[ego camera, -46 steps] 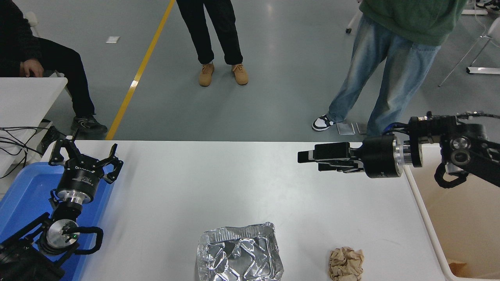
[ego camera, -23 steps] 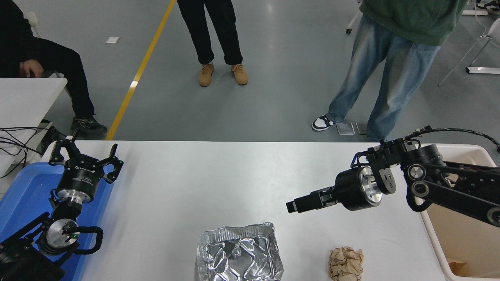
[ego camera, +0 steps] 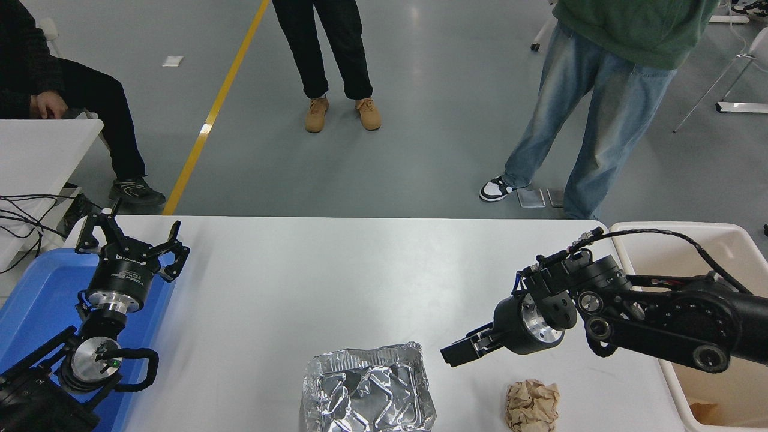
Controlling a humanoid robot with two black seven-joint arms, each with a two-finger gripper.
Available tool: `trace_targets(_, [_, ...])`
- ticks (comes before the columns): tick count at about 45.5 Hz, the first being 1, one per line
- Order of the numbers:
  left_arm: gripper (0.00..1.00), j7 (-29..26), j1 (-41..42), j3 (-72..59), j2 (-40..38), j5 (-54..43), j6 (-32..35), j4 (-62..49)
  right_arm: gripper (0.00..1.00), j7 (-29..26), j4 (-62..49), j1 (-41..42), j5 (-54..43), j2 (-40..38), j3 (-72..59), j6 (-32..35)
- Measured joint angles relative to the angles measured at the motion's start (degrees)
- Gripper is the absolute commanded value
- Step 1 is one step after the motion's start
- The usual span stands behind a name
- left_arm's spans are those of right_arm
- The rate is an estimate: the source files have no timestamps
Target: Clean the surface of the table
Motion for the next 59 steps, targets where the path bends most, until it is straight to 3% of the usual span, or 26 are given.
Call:
trace_targets(9, [0.99,0.0,0.0,0.0,0.0,0.0,0.0,0.0,1.00,-4.7,-1.3,-3.4,2.6,1.5,2.2,-0.7])
trace_targets(16, [0.99,0.0,0.0,0.0,0.0,0.0,0.0,0.0,1.00,-13.3,-0.5,-5.0,14.1,0.7,4.1,-1.0])
trace_targets(23, [0.99,0.0,0.0,0.0,0.0,0.0,0.0,0.0,1.00,-17.6,-0.1,-6.0,19.0,1.1,5.3,-0.9])
trace_targets(59, [0.99,0.0,0.0,0.0,0.0,0.0,0.0,0.0,1.00,-19.9,-3.1,-12.9,19.8,10.1,12.7,-1.3])
